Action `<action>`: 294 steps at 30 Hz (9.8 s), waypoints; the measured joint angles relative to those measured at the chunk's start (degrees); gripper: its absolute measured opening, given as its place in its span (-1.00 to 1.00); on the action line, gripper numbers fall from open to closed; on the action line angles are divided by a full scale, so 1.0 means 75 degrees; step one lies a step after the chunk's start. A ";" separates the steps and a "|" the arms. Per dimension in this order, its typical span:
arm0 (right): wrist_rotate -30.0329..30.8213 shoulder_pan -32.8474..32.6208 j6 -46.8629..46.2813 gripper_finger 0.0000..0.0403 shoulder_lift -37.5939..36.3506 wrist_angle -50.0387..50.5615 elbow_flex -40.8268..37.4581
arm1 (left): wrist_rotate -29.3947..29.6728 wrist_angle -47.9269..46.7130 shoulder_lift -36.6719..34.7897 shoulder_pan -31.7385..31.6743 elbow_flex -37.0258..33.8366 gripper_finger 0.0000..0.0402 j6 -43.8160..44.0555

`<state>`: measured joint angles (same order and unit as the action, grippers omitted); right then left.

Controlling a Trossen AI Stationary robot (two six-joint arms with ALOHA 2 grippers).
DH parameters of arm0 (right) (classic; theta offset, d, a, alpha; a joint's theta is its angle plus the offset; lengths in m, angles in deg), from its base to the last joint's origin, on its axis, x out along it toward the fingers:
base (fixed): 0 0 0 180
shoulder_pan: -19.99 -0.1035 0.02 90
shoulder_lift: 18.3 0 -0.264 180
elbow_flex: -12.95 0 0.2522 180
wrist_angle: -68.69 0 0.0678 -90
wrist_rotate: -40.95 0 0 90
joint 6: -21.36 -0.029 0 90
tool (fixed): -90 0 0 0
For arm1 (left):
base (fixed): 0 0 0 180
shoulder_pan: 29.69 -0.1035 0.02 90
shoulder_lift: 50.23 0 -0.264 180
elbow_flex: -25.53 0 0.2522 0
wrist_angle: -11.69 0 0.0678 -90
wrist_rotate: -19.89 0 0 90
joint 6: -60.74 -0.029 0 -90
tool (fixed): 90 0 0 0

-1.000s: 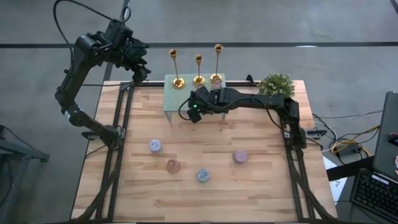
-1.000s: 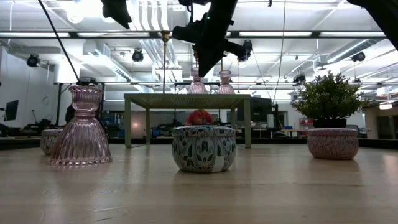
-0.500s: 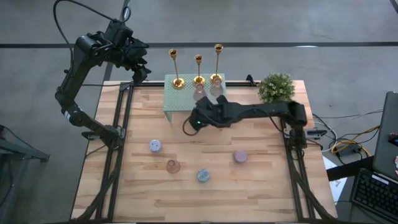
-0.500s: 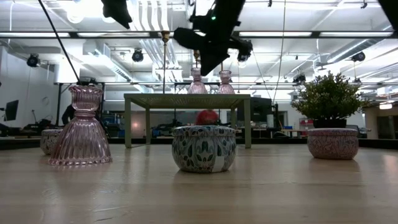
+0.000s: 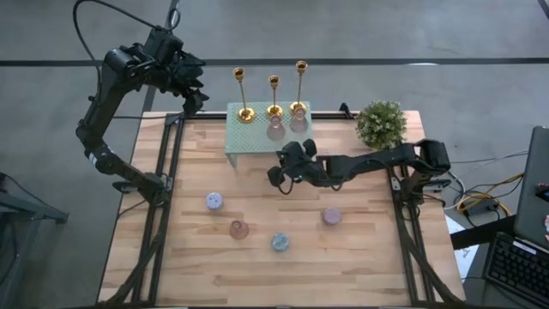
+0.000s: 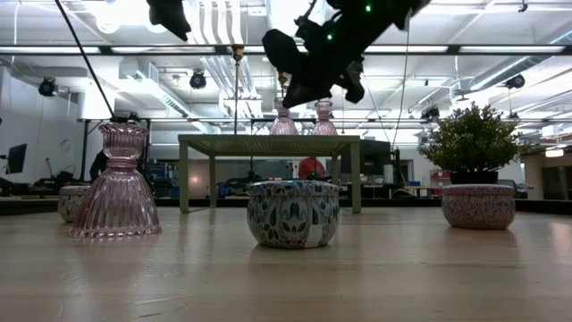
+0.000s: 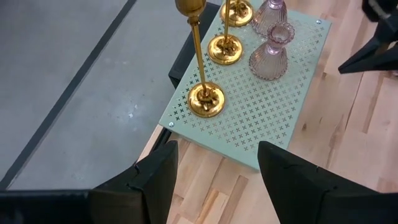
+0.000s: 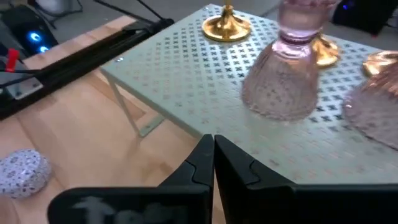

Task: Pick & Place candle stick holders
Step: Put the right glass candle holder on the shelf, then put the glass candle holder on the shelf

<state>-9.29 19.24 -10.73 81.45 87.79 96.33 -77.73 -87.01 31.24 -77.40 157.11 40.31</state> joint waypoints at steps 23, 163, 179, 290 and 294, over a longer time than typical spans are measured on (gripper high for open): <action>-0.0478 0.0926 0.0304 -0.96 0.0666 -0.1506 -0.0162 | 0.0000 0.0014 0.0000 0.0002 0.0000 0.12 0.0090; -0.1722 -0.0863 0.0840 -0.96 -0.4296 0.5323 -0.2115 | -0.4045 0.2125 -0.2644 0.3898 -0.8273 0.09 0.2393; -0.1780 -0.0863 0.1313 -0.96 -0.4296 0.5532 -0.2115 | -0.1415 0.4446 -0.2637 0.6547 -0.9051 -0.07 0.4141; -0.1771 -0.0863 0.1677 -0.96 -0.4296 0.5885 -0.2121 | -0.0568 1.2335 -0.0997 0.8095 -1.2027 -0.17 0.3736; -0.1771 -0.0863 0.1677 -0.96 -0.4296 0.5884 -0.2121 | -0.0571 1.2335 -0.0997 0.8096 -1.2027 -0.17 0.3742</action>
<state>-22.57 12.77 1.85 49.23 131.92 80.42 -82.01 5.51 23.76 -16.68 66.90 68.38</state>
